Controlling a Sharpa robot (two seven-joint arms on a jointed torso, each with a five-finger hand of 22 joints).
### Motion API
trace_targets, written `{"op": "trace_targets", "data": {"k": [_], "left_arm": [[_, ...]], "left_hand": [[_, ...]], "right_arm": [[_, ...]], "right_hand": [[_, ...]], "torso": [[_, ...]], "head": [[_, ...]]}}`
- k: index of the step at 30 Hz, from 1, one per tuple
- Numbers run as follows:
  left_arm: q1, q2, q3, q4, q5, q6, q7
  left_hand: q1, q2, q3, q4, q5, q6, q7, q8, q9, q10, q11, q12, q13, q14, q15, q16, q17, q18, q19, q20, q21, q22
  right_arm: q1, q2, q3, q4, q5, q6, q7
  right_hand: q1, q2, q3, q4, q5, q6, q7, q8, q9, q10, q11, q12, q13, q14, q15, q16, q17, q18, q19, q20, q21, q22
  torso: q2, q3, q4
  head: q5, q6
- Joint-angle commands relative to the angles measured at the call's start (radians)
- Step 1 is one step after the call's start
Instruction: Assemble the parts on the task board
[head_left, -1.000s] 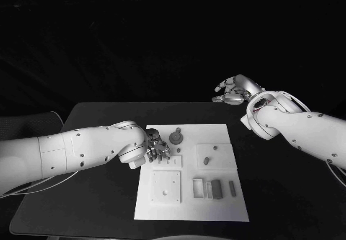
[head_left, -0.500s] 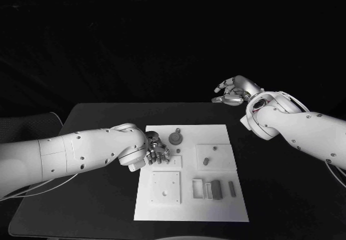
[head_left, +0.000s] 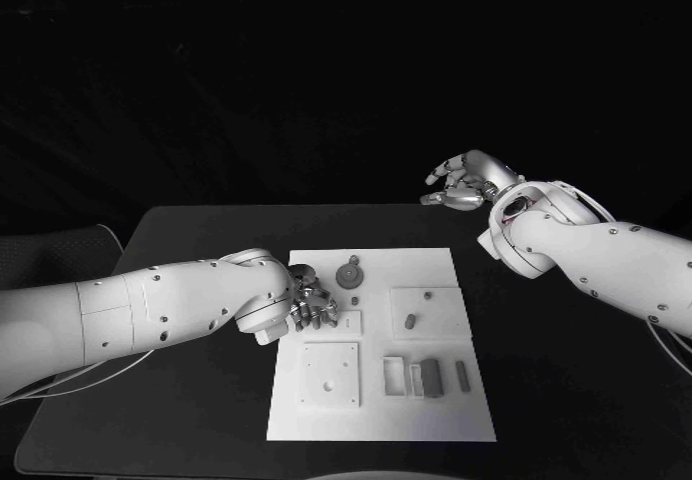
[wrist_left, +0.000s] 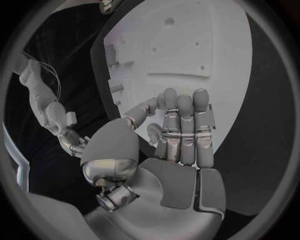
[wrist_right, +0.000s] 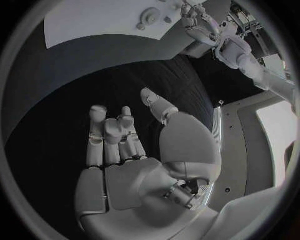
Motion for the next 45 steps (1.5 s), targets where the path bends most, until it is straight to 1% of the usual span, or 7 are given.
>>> {"op": "trace_targets", "data": {"k": [1, 7, 11, 17, 27, 35, 45], "left_arm": [[0.0, 0.002, 0.001, 0.002, -0.015, 0.019, 0.001], [-0.001, 0.0, 0.001, 0.001, -0.019, 0.016, 0.0], [-0.001, 0.0, 0.001, 0.0, -0.021, 0.015, 0.001], [-0.001, 0.001, 0.001, -0.001, -0.048, 0.017, 0.002], [-0.004, 0.01, 0.001, -0.009, -0.049, 0.022, 0.004], [-0.006, 0.017, 0.001, -0.017, -0.049, 0.044, -0.002], [-0.007, 0.017, 0.001, -0.019, -0.049, 0.051, -0.003]], "left_hand": [[-0.001, 0.011, 0.002, 0.001, 0.003, 0.075, -0.071, 0.004, 0.001, -0.001, -0.005, 0.007, 0.001, 0.001, -0.007, 0.007, -0.002, 0.04, 0.006, -0.004, 0.006, 0.021], [-0.001, 0.011, 0.003, 0.001, 0.004, 0.075, -0.071, 0.004, 0.001, -0.002, -0.005, 0.008, 0.001, 0.001, -0.008, 0.008, -0.003, 0.04, 0.006, -0.005, 0.007, 0.021], [-0.002, 0.011, 0.003, 0.001, 0.004, 0.075, -0.071, 0.004, 0.001, -0.002, -0.005, 0.009, 0.002, 0.001, -0.008, 0.009, -0.004, 0.04, 0.006, -0.005, 0.007, 0.021], [-0.003, 0.012, 0.002, 0.001, 0.002, 0.075, -0.071, 0.004, 0.001, -0.004, -0.005, 0.011, 0.002, 0.0, -0.008, 0.011, -0.006, 0.04, 0.006, -0.005, 0.007, 0.021], [-0.003, 0.013, 0.003, 0.001, -0.003, 0.074, -0.07, 0.005, 0.002, -0.006, -0.005, 0.014, 0.002, -0.002, -0.008, 0.015, -0.009, 0.039, 0.005, -0.005, 0.007, 0.021], [-0.004, 0.012, 0.002, 0.0, -0.005, 0.073, -0.07, 0.005, 0.002, -0.007, -0.005, 0.016, 0.002, -0.003, -0.008, 0.017, -0.011, 0.039, 0.005, -0.006, 0.008, 0.021], [-0.004, 0.009, 0.002, 0.0, -0.006, 0.073, -0.07, 0.006, 0.003, -0.008, -0.005, 0.018, 0.003, -0.004, -0.008, 0.019, -0.014, 0.039, 0.005, -0.006, 0.008, 0.021]], "right_arm": [[0.001, 0.001, 0.001, 0.004, 0.0, 0.015, 0.001], [0.001, 0.003, 0.001, 0.006, 0.001, 0.018, -0.001], [0.001, 0.003, 0.001, 0.006, 0.001, 0.018, -0.002], [0.001, 0.004, 0.001, 0.013, 0.004, 0.018, -0.004], [0.001, 0.007, 0.001, 0.026, 0.012, 0.024, -0.006], [0.001, 0.006, 0.001, 0.029, 0.012, 0.028, -0.007], [0.001, 0.005, 0.001, 0.03, 0.014, 0.03, -0.007]], "right_hand": [[0.004, 0.0, 0.0, 0.001, 0.002, -0.006, 0.016, 0.003, -0.001, -0.005, -0.003, -0.005, -0.001, -0.005, 0.0, -0.003, -0.002, 0.019, -0.004, -0.003, -0.004, 0.008], [0.004, 0.001, 0.0, 0.001, 0.002, -0.007, 0.016, 0.003, -0.001, -0.005, -0.003, -0.005, -0.001, -0.005, 0.0, -0.003, -0.002, 0.019, -0.004, -0.002, -0.004, 0.008], [0.003, 0.001, -0.001, 0.002, 0.002, -0.007, 0.017, 0.003, -0.001, -0.005, -0.003, -0.005, -0.002, -0.005, 0.0, -0.004, -0.002, 0.019, -0.004, -0.002, -0.004, 0.008], [0.003, 0.002, -0.001, 0.002, 0.002, -0.007, 0.017, 0.003, -0.001, -0.005, -0.003, -0.005, -0.002, -0.005, 0.0, -0.004, -0.002, 0.019, -0.004, -0.002, -0.005, 0.008], [0.002, 0.003, -0.001, 0.003, 0.002, -0.007, 0.017, 0.003, -0.002, -0.005, -0.003, -0.005, -0.003, -0.006, 0.0, -0.004, -0.002, 0.019, -0.004, -0.002, -0.005, 0.008], [0.002, 0.003, -0.001, 0.003, 0.002, -0.008, 0.017, 0.003, -0.002, -0.006, -0.003, -0.005, -0.003, -0.006, 0.0, -0.004, -0.002, 0.019, -0.004, -0.002, -0.005, 0.008], [0.001, 0.003, -0.001, 0.003, 0.002, -0.008, 0.017, 0.003, -0.002, -0.006, -0.003, -0.005, -0.004, -0.007, 0.001, -0.004, -0.002, 0.019, -0.005, -0.001, -0.006, 0.008]], "torso": [[0.0, 0.0002, 0.0006], [0.0, 0.0007, 0.0006], [0.0, -0.0004, 0.0008], [0.0, 0.0002, -0.0001], [0.0, -0.0001, 0.0003], [-0.001, -0.0002, 0.001], [-0.001, -0.0003, 0.0011]], "head": [[0.001, -0.002], [0.003, -0.003], [0.004, -0.002], [0.003, -0.002], [0.0, -0.004], [0.0, -0.006], [0.001, -0.005]]}}
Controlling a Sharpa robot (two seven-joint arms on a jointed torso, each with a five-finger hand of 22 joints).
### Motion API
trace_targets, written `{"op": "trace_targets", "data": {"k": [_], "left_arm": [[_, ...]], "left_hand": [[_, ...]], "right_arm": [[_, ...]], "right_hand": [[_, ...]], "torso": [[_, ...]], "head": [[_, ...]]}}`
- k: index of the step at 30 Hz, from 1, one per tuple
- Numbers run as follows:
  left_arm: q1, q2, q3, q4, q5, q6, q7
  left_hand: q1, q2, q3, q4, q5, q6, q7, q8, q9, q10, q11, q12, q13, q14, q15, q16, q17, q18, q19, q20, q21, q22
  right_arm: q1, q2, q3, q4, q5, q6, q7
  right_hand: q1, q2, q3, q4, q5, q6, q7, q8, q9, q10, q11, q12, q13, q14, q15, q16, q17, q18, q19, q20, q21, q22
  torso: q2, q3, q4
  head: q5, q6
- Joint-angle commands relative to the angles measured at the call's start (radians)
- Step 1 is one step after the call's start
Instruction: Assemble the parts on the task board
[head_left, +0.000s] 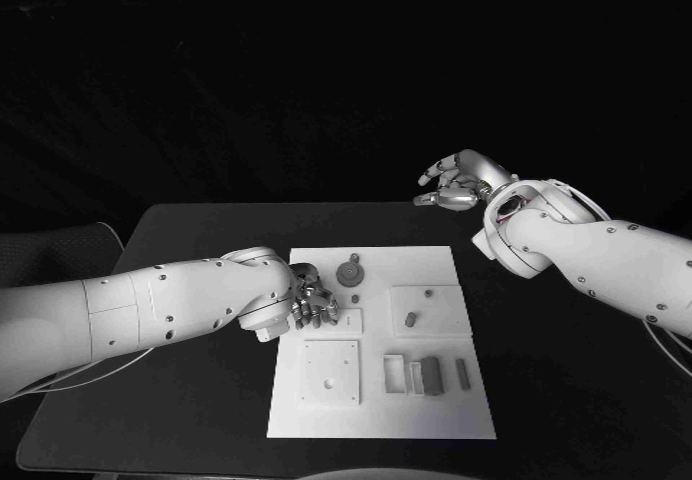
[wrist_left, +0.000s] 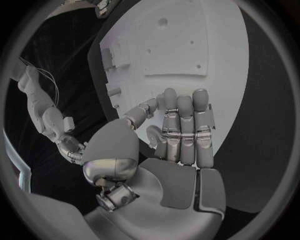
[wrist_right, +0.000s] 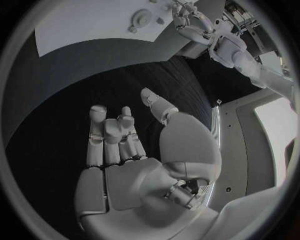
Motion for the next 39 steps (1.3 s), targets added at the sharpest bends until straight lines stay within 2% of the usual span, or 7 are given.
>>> {"op": "trace_targets", "data": {"k": [1, 5, 9, 12, 17, 31, 39], "left_arm": [[-0.001, 0.002, 0.0, 0.0, -0.006, 0.022, -0.002], [-0.001, 0.003, 0.0, 0.0, -0.004, 0.022, 0.0], [-0.001, 0.003, 0.0, 0.0, -0.003, 0.016, 0.002], [-0.001, 0.003, 0.0, -0.001, -0.002, 0.013, 0.004], [-0.001, 0.003, 0.0, -0.001, 0.002, 0.009, 0.007], [-0.001, -0.007, 0.0, 0.001, 0.005, -0.009, 0.013], [0.0, -0.069, 0.003, 0.039, 0.077, 0.01, 0.031]], "left_hand": [[0.0, 0.005, 0.005, 0.002, 0.001, 0.073, -0.068, 0.003, 0.001, -0.005, -0.001, 0.007, 0.001, 0.0, -0.005, 0.007, -0.002, 0.038, -0.002, -0.006, 0.005, 0.022], [-0.004, -0.001, 0.002, 0.008, -0.018, 0.073, -0.069, 0.005, 0.003, -0.007, -0.002, 0.013, 0.002, -0.002, -0.006, 0.015, -0.008, 0.038, -0.002, -0.007, 0.006, 0.021], [-0.008, -0.029, -0.003, 0.037, -0.188, 0.071, -0.069, 0.008, 0.005, -0.017, -0.003, 0.029, 0.001, -0.011, -0.008, 0.037, -0.035, 0.037, -0.004, -0.009, 0.006, 0.02], [-0.026, -0.064, -0.014, 0.062, -0.255, 0.069, -0.068, 0.008, 0.006, -0.021, -0.001, 0.033, -0.001, -0.016, -0.007, 0.044, -0.045, 0.036, -0.005, -0.009, 0.005, 0.02], [-0.061, -0.104, -0.035, 0.089, -0.257, 0.065, -0.067, 0.009, 0.008, -0.024, 0.0, 0.034, -0.003, -0.019, -0.006, 0.048, -0.05, 0.037, -0.007, -0.008, 0.003, 0.019], [-0.121, -0.108, -0.136, 0.072, -0.256, 0.055, -0.067, 0.011, 0.014, -0.032, -0.001, 0.038, -0.005, -0.03, -0.006, 0.058, -0.064, 0.042, -0.017, -0.008, -0.004, 0.017], [-0.1, -0.11, -0.13, 0.061, -0.256, 0.041, -0.062, 0.004, 0.012, -0.046, 0.005, 0.032, -0.009, -0.041, -0.004, 0.054, -0.072, 0.042, -0.025, -0.006, -0.012, 0.015]], "right_arm": [[0.001, 0.0, 0.001, 0.002, 0.003, 0.014, 0.001], [0.001, 0.0, 0.001, 0.003, 0.003, 0.015, 0.001], [0.0, 0.0, 0.001, 0.002, 0.003, 0.017, 0.0], [0.0, 0.0, 0.001, 0.001, 0.003, 0.017, 0.0], [0.0, 0.0, 0.001, 0.0, 0.003, 0.019, 0.0], [0.0, 0.0, 0.001, -0.002, 0.004, 0.02, -0.001], [0.0, 0.005, 0.001, -0.025, 0.013, 0.021, 0.005]], "right_hand": [[0.001, 0.003, -0.002, 0.003, 0.002, -0.009, 0.014, 0.003, -0.002, -0.005, -0.002, -0.005, -0.001, -0.007, 0.001, -0.004, -0.001, 0.019, -0.003, -0.003, -0.006, 0.009], [0.001, 0.003, -0.002, 0.003, 0.002, -0.009, 0.014, 0.003, -0.002, -0.005, -0.002, -0.005, -0.001, -0.007, 0.001, -0.004, -0.001, 0.019, -0.003, -0.003, -0.006, 0.009], [0.001, 0.003, -0.002, 0.003, 0.002, -0.009, 0.014, 0.003, -0.002, -0.006, -0.001, -0.006, -0.002, -0.007, 0.001, -0.004, -0.002, 0.019, -0.003, -0.003, -0.006, 0.009], [0.001, 0.003, -0.002, 0.003, 0.002, -0.009, 0.014, 0.003, -0.002, -0.006, -0.001, -0.006, -0.002, -0.008, 0.001, -0.004, -0.002, 0.019, -0.004, -0.003, -0.006, 0.009], [0.001, 0.003, -0.002, 0.003, 0.002, -0.01, 0.014, 0.003, -0.002, -0.006, -0.001, -0.006, -0.002, -0.008, 0.001, -0.004, -0.002, 0.019, -0.004, -0.003, -0.007, 0.008], [0.001, 0.003, -0.002, 0.003, 0.002, -0.011, 0.014, 0.002, -0.003, -0.007, -0.001, -0.006, -0.003, -0.009, 0.001, -0.005, -0.002, 0.019, -0.004, -0.002, -0.007, 0.008], [0.001, 0.003, -0.002, 0.003, 0.002, -0.012, 0.014, 0.002, -0.003, -0.008, -0.001, -0.006, -0.003, -0.009, 0.001, -0.005, -0.002, 0.019, -0.005, -0.002, -0.007, 0.009]], "torso": [[0.0, 0.0002, 0.0003], [0.0, -0.0002, 0.0001], [0.0, -0.0003, 0.0001], [0.0, -0.0005, 0.0], [0.0, -0.0005, 0.0005], [0.0, -0.0004, 0.0], [-0.003, 0.0002, 0.0002]], "head": [[0.0, 0.001], [0.0, 0.002], [0.0, 0.002], [0.0, 0.003], [0.0, 0.003], [0.001, 0.005], [0.002, 0.016]]}}
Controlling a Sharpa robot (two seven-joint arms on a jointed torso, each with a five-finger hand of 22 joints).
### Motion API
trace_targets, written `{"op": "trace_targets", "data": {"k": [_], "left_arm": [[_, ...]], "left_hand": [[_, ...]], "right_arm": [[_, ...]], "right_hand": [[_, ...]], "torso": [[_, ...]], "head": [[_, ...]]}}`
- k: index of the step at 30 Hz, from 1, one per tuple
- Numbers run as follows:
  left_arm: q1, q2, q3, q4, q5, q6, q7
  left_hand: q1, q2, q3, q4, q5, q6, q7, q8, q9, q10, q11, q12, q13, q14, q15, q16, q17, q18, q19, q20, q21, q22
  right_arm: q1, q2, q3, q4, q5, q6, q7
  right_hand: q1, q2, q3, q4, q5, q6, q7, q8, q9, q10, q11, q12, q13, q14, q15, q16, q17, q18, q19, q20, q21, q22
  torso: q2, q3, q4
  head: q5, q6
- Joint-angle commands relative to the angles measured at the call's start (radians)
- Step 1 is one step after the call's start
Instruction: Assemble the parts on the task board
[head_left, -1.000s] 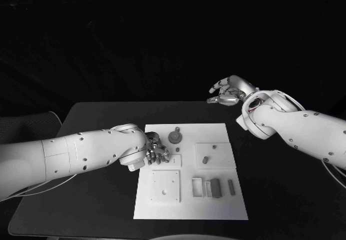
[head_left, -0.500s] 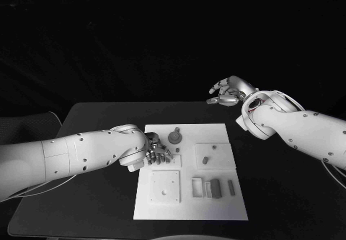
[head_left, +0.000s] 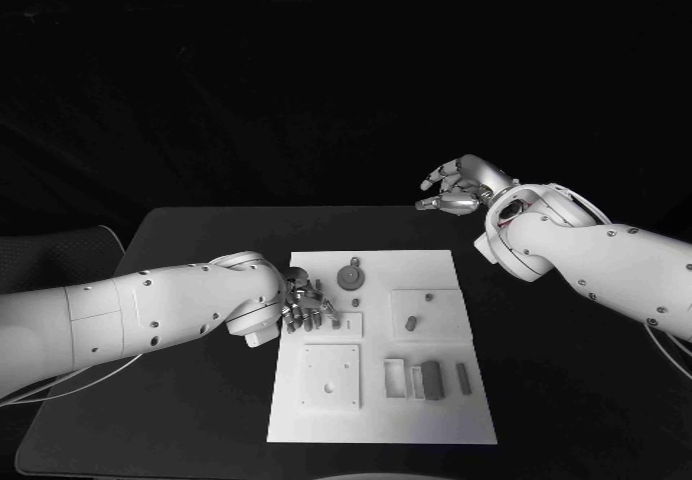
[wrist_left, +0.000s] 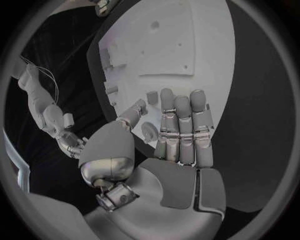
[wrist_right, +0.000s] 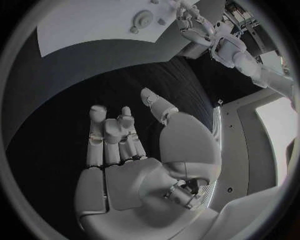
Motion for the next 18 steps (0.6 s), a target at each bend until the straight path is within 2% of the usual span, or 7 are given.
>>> {"op": "trace_targets", "data": {"k": [1, 3, 7, 8, 10, 14, 18], "left_arm": [[0.003, -0.029, 0.003, 0.023, 0.09, 0.023, 0.028], [0.012, -0.049, 0.004, 0.037, 0.093, 0.024, 0.035], [0.05, -0.086, 0.004, 0.056, 0.095, 0.017, 0.046], [0.054, -0.09, 0.004, 0.057, 0.095, 0.016, 0.047], [0.076, -0.103, 0.004, 0.054, 0.095, 0.007, 0.046], [0.107, -0.102, 0.004, 0.009, 0.094, -0.016, 0.05], [0.116, -0.074, 0.004, -0.056, 0.081, -0.026, 0.051]], "left_hand": [[0.017, -0.003, 0.002, -0.013, -0.002, 0.003, -0.016, -0.013, -0.002, -0.038, 0.008, -0.007, -0.005, -0.014, 0.002, -0.002, -0.006, 0.018, -0.016, 0.001, -0.009, 0.013], [0.033, 0.006, 0.005, -0.026, -0.001, -0.006, -0.011, -0.017, -0.004, -0.046, 0.012, -0.011, -0.008, -0.016, 0.004, -0.003, -0.011, 0.018, -0.017, 0.003, -0.012, 0.012], [0.05, 0.007, 0.001, -0.046, -0.001, -0.032, 0.002, -0.031, -0.008, -0.062, 0.021, -0.018, -0.015, -0.024, 0.01, -0.007, -0.024, 0.017, -0.023, 0.009, -0.023, 0.008], [0.051, 0.007, 0.0, -0.048, -0.001, -0.037, 0.004, -0.034, -0.009, -0.064, 0.022, -0.019, -0.015, -0.025, 0.011, -0.007, -0.025, 0.017, -0.024, 0.009, -0.025, 0.007], [0.058, 0.007, 0.0, -0.054, -0.001, -0.078, 0.021, -0.055, -0.016, -0.07, 0.026, -0.021, -0.019, -0.031, 0.014, -0.008, -0.033, 0.016, -0.027, 0.013, -0.032, 0.004], [0.06, 0.012, 0.001, -0.052, -0.001, -0.095, 0.029, -0.062, -0.018, -0.075, 0.031, -0.023, -0.022, -0.036, 0.018, -0.011, -0.04, 0.016, -0.03, 0.016, -0.04, 0.0], [0.06, 0.013, 0.002, -0.048, 0.0, -0.108, 0.034, -0.066, -0.019, -0.088, 0.037, -0.03, -0.028, -0.043, 0.022, -0.013, -0.05, 0.016, -0.035, 0.02, -0.049, -0.004]], "right_arm": [[0.0, 0.004, 0.001, -0.014, 0.007, 0.011, 0.008], [0.0, 0.004, 0.001, -0.017, 0.008, 0.011, 0.008], [0.0, 0.004, 0.001, -0.027, 0.008, 0.011, 0.01], [0.0, 0.004, 0.001, -0.028, 0.008, 0.012, 0.01], [0.0, 0.005, 0.001, -0.031, 0.008, 0.012, 0.01], [0.0, 0.011, 0.0, -0.04, 0.008, 0.014, 0.012], [-0.001, 0.016, 0.0, -0.047, 0.008, 0.016, 0.012]], "right_hand": [[0.001, 0.003, -0.002, 0.003, 0.002, -0.009, 0.015, 0.002, -0.002, -0.007, -0.001, -0.006, -0.002, -0.009, 0.001, -0.005, -0.001, 0.019, -0.003, -0.004, -0.004, 0.009], [0.001, 0.003, -0.002, 0.003, 0.002, -0.009, 0.016, 0.002, -0.002, -0.008, -0.001, -0.006, -0.002, -0.009, 0.001, -0.005, -0.001, 0.019, -0.003, -0.004, -0.004, 0.009], [0.001, 0.003, -0.002, 0.003, 0.002, -0.009, 0.016, 0.002, -0.002, -0.008, -0.001, -0.006, -0.002, -0.009, 0.001, -0.005, -0.001, 0.019, -0.003, -0.004, -0.004, 0.009], [0.001, 0.003, -0.002, 0.003, 0.002, -0.009, 0.016, 0.002, -0.002, -0.008, -0.001, -0.006, -0.002, -0.01, 0.001, -0.005, -0.001, 0.019, -0.003, -0.004, -0.004, 0.009], [0.001, 0.004, -0.002, 0.003, 0.002, -0.009, 0.016, 0.002, -0.002, -0.008, 0.0, -0.006, -0.002, -0.01, 0.001, -0.005, -0.001, 0.019, -0.003, -0.004, -0.004, 0.009], [0.001, 0.004, -0.002, 0.004, 0.002, -0.009, 0.016, 0.002, -0.002, -0.008, 0.0, -0.006, -0.002, -0.01, 0.001, -0.005, -0.001, 0.019, -0.003, -0.004, -0.004, 0.009], [0.0, 0.004, -0.002, 0.004, 0.002, -0.01, 0.016, 0.002, -0.002, -0.008, 0.0, -0.006, -0.002, -0.01, 0.001, -0.005, -0.001, 0.019, -0.003, -0.004, -0.004, 0.009]], "torso": [[-0.002, 0.0006, 0.0], [-0.003, 0.001, 0.0], [-0.004, -0.0001, 0.0006], [-0.005, -0.0004, 0.0007], [-0.004, 0.0008, 0.0001], [-0.005, 0.0015, 0.0003], [-0.004, 0.0005, -0.0013]], "head": [[0.001, 0.006], [0.0, 0.009], [0.0, 0.014], [0.0, 0.014], [0.002, 0.017], [0.003, 0.021], [0.003, 0.027]]}}
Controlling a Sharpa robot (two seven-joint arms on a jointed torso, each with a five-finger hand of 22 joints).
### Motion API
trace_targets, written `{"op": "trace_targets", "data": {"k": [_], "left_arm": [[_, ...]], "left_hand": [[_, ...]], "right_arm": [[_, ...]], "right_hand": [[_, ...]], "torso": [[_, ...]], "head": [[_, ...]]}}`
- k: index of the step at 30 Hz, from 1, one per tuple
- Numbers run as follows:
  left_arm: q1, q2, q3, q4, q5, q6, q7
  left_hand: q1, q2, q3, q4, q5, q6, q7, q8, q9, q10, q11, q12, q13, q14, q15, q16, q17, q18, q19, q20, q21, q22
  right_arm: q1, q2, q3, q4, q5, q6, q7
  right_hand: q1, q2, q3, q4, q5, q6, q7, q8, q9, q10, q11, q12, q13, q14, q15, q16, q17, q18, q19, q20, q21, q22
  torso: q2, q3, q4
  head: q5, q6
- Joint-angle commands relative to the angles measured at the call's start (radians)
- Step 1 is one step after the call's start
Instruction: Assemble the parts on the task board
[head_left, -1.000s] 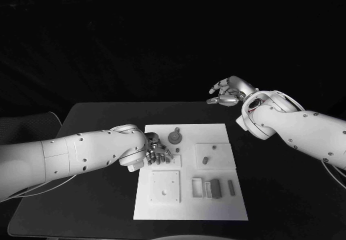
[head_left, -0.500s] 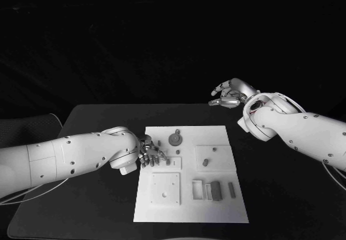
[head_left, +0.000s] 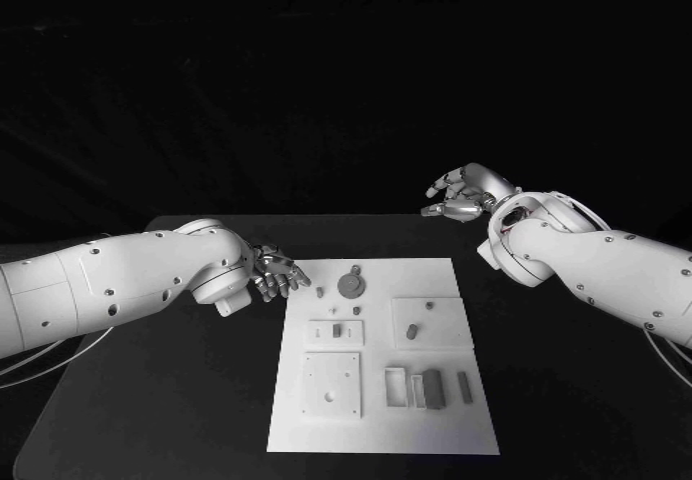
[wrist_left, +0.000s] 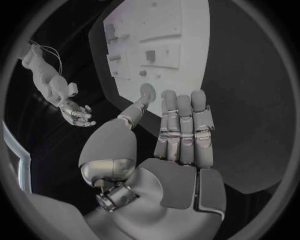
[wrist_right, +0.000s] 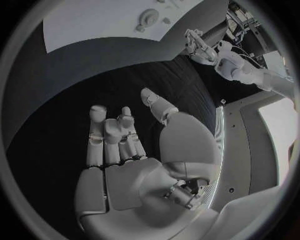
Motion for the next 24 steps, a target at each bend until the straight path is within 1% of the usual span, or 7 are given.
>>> {"op": "trace_targets", "data": {"k": [1, 5, 7, 12, 16, 19, 24], "left_arm": [[0.003, 0.025, -0.001, -0.037, 0.005, -0.013, 0.023], [0.003, 0.066, -0.001, -0.082, 0.001, 0.011, 0.028], [0.003, 0.091, -0.001, -0.11, -0.007, 0.012, 0.029], [0.0, 0.15, -0.002, -0.188, -0.028, 0.035, 0.027], [-0.008, 0.166, -0.002, -0.212, -0.05, 0.051, 0.017], [-0.012, 0.18, -0.002, -0.236, -0.075, 0.05, 0.015], [-0.02, 0.2, -0.003, -0.259, -0.087, 0.082, 0.004]], "left_hand": [[0.0, 0.0, 0.001, 0.007, 0.0, -0.016, 0.003, -0.008, -0.002, -0.014, 0.006, -0.008, -0.004, -0.011, 0.004, -0.005, -0.007, 0.014, -0.006, 0.005, -0.011, -0.003], [-0.042, -0.009, -0.007, 0.044, -0.001, -0.042, 0.015, -0.024, -0.007, -0.04, 0.018, -0.02, -0.012, -0.021, 0.009, -0.006, -0.015, 0.014, -0.013, 0.01, -0.022, -0.008], [-0.055, -0.026, -0.005, 0.063, -0.003, -0.062, 0.025, -0.037, -0.013, -0.056, 0.026, -0.028, -0.018, -0.025, 0.01, -0.003, -0.018, 0.017, -0.013, 0.011, -0.027, -0.008], [-0.065, -0.04, -0.003, 0.082, -0.002, -0.087, 0.034, -0.054, -0.02, -0.063, 0.032, -0.031, -0.021, -0.031, 0.012, 0.002, -0.022, 0.019, -0.015, 0.014, -0.032, -0.007], [-0.079, -0.037, -0.017, 0.088, -0.002, -0.112, 0.043, -0.07, -0.029, -0.071, 0.039, -0.034, -0.024, -0.04, 0.016, 0.003, -0.025, 0.019, -0.023, 0.018, -0.038, -0.006], [-0.087, -0.031, -0.028, 0.088, -0.002, -0.12, 0.046, -0.075, -0.033, -0.073, 0.041, -0.034, -0.024, -0.044, 0.017, 0.004, -0.027, 0.021, -0.026, 0.019, -0.042, -0.005], [-0.097, -0.03, -0.039, 0.089, -0.002, -0.121, 0.046, -0.077, -0.035, -0.073, 0.041, -0.033, -0.025, -0.045, 0.018, 0.007, -0.029, 0.022, -0.026, 0.02, -0.044, -0.003]], "right_arm": [[-0.001, 0.004, 0.0, -0.005, 0.001, 0.014, 0.009], [-0.001, 0.007, 0.0, -0.008, 0.001, 0.016, 0.009], [-0.001, 0.008, 0.0, -0.009, 0.001, 0.017, 0.009], [-0.002, 0.015, 0.0, -0.011, 0.001, 0.021, 0.009], [-0.004, 0.016, 0.0, -0.011, 0.001, 0.02, 0.009], [-0.004, 0.015, 0.0, -0.012, 0.001, 0.02, 0.009], [-0.004, 0.014, 0.0, -0.01, 0.001, 0.02, 0.009]], "right_hand": [[0.0, 0.004, -0.002, 0.004, 0.002, -0.006, 0.016, 0.002, -0.001, -0.008, 0.0, -0.006, -0.001, -0.007, -0.002, -0.005, -0.001, 0.019, -0.003, -0.004, -0.004, 0.009], [0.0, 0.005, -0.002, 0.004, 0.002, -0.007, 0.016, 0.001, -0.001, -0.008, 0.0, -0.006, -0.001, -0.007, -0.002, -0.004, -0.001, 0.019, -0.003, -0.004, -0.004, 0.009], [0.0, 0.005, -0.002, 0.004, 0.002, -0.007, 0.016, 0.001, -0.001, -0.008, 0.0, -0.006, -0.001, -0.007, -0.002, -0.004, -0.001, 0.019, -0.003, -0.004, -0.004, 0.009], [0.0, 0.006, -0.002, 0.004, 0.002, -0.007, 0.016, 0.001, -0.002, -0.008, 0.0, -0.006, -0.002, -0.007, -0.002, -0.004, -0.001, 0.019, -0.003, -0.004, -0.004, 0.009], [0.0, 0.006, -0.002, 0.005, 0.002, -0.007, 0.016, 0.001, -0.002, -0.008, 0.0, -0.006, -0.002, -0.007, -0.002, -0.004, -0.001, 0.019, -0.003, -0.004, -0.004, 0.009], [0.0, 0.007, -0.002, 0.005, 0.002, -0.008, 0.016, 0.001, -0.002, -0.008, 0.0, -0.006, -0.002, -0.007, -0.001, -0.004, -0.001, 0.019, -0.003, -0.004, -0.004, 0.009], [0.0, 0.007, -0.002, 0.005, 0.002, -0.009, 0.017, 0.0, -0.002, -0.008, 0.0, -0.006, -0.002, -0.007, -0.001, -0.004, -0.001, 0.019, -0.003, -0.004, -0.004, 0.009]], "torso": [[0.002, -0.0005, -0.0016], [0.003, -0.0007, -0.0023], [0.003, -0.0009, -0.0007], [0.005, -0.0015, -0.0019], [0.007, -0.0017, -0.0045], [0.006, -0.0011, -0.0023], [0.006, -0.0017, -0.0027]], "head": [[0.0, 0.006], [0.0, 0.008], [-0.001, 0.009], [-0.002, 0.011], [-0.004, 0.011], [-0.007, 0.009], [-0.006, 0.007]]}}
